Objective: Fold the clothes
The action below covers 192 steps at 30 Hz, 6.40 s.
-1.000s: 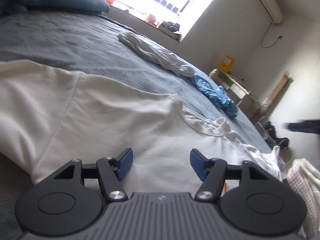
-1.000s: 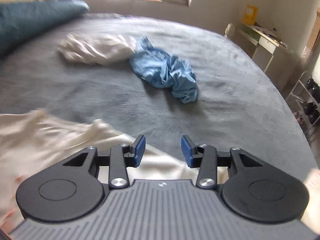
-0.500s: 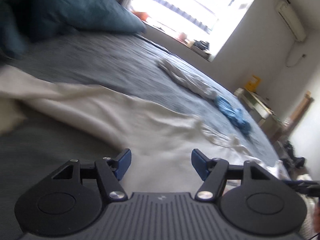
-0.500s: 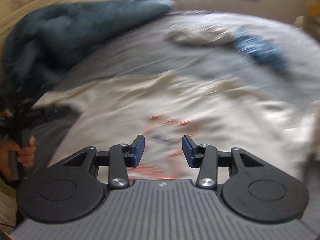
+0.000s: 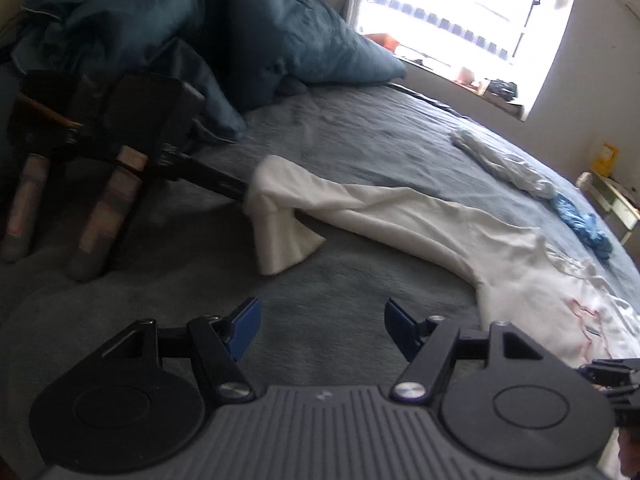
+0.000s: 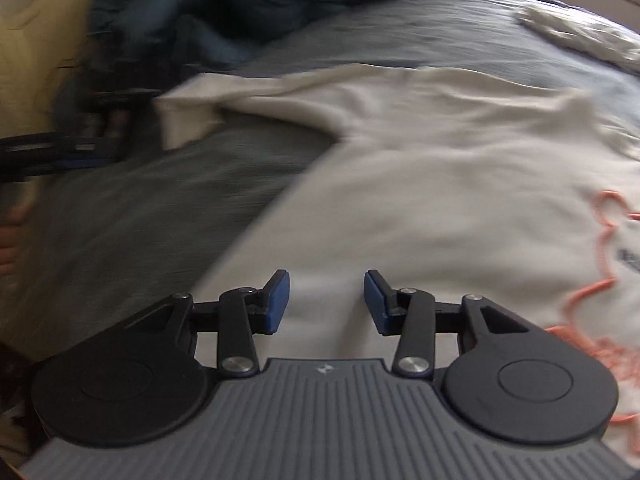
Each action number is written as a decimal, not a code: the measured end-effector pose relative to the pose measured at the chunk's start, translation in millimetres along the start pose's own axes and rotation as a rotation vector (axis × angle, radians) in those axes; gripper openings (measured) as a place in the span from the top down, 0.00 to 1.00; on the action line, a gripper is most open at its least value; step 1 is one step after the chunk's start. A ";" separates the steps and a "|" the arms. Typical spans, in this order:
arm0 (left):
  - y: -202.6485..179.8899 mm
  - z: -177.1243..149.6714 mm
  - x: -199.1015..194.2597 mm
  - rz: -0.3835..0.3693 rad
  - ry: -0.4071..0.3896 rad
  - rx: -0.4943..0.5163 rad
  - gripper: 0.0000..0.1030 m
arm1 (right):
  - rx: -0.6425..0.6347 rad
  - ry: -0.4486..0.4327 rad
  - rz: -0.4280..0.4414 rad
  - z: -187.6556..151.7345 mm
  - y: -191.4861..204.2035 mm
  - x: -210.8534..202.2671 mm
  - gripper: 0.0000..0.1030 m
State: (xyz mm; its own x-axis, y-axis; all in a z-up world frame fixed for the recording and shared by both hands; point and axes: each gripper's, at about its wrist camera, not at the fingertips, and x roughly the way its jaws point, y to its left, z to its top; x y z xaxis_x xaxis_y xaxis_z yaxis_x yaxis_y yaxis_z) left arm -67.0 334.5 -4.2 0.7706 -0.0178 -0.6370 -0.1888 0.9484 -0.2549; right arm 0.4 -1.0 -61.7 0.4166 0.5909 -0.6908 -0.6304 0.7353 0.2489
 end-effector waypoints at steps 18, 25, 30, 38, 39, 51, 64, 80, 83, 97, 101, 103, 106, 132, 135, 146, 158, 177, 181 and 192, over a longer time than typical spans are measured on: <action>-263.1 -67.0 50.7 -0.462 0.114 0.282 0.32 | 0.675 -0.339 -0.459 -166.6 -216.9 -263.3 0.56; -218.6 -81.7 45.5 -0.311 0.113 0.183 0.32 | 0.629 -0.302 -0.413 -200.5 -199.9 -265.5 0.54; -115.1 -61.1 26.8 -0.038 0.034 0.084 0.32 | 0.494 -0.256 -0.355 -185.2 -166.6 -231.0 0.53; -7.9 -29.0 23.8 0.202 -0.146 0.005 0.32 | 0.338 -0.272 -0.290 -151.7 -115.8 -170.7 0.53; -3.4 -26.1 29.9 0.199 -0.162 0.004 0.32 | 0.332 -0.268 -0.299 -150.6 -112.1 -162.9 0.53; 22.1 -3.2 104.1 0.193 -0.120 -0.093 0.51 | 0.201 -0.301 -0.419 -161.2 -91.9 -125.6 0.41; -37.0 79.7 55.9 0.228 -0.101 0.415 0.94 | 0.185 -0.307 -0.424 -162.6 -89.2 -122.5 0.36; -29.4 70.9 49.4 0.230 0.041 0.437 0.49 | 0.182 -0.322 -0.419 -164.6 -89.4 -120.5 0.32; -14.9 30.7 52.7 0.222 0.021 0.351 0.48 | 0.178 -0.318 -0.413 -164.0 -89.5 -119.6 0.29; 28.1 -1.3 100.3 0.204 -0.100 -0.084 0.87 | 0.151 -0.311 -0.439 -164.0 -85.1 -116.5 0.27; 12.7 14.1 83.3 0.219 -0.127 0.040 0.92 | 0.147 -0.309 -0.446 -163.5 -83.9 -115.8 0.27; -2.6 30.5 68.8 0.249 -0.149 0.190 0.92 | 0.147 -0.309 -0.446 -163.5 -83.7 -115.6 0.27; -21.3 62.4 51.4 0.278 -0.149 0.368 0.92 | 0.149 -0.311 -0.442 -163.6 -83.9 -115.5 0.26; 32.0 223.2 157.9 0.621 0.250 0.497 0.93 | 0.154 -0.315 -0.426 -163.7 -86.4 -114.9 0.21; 37.4 218.3 171.5 0.643 0.288 0.499 0.93 | 0.154 -0.315 -0.425 -163.7 -86.9 -114.6 0.21; 35.9 230.8 146.2 0.793 0.107 0.426 0.84 | 0.156 -0.320 -0.419 -164.5 -87.6 -115.3 0.21; -176.6 124.5 32.1 -0.051 -0.051 0.475 0.34 | 0.170 -0.332 -0.404 -165.4 -88.7 -117.9 0.20; -380.4 -106.0 94.5 -0.483 0.190 0.446 0.11 | 0.119 -0.314 -0.837 -156.8 -169.8 -274.0 0.21; -383.1 -121.8 116.8 -0.466 0.227 0.409 0.07 | 0.162 -0.221 -0.944 -149.2 -234.8 -284.9 0.23; -375.3 -142.7 126.4 -0.548 0.082 0.418 0.00 | 0.106 0.069 -0.997 -99.9 -353.3 -220.1 0.41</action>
State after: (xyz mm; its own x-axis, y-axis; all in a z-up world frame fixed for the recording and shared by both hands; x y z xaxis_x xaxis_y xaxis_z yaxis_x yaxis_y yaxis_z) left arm 14.4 -68.9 -92.9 0.6363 -0.5376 -0.5533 0.4776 0.8378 -0.2647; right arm 66.0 -424.0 -65.4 0.6813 -0.3287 -0.6540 0.0483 0.9117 -0.4079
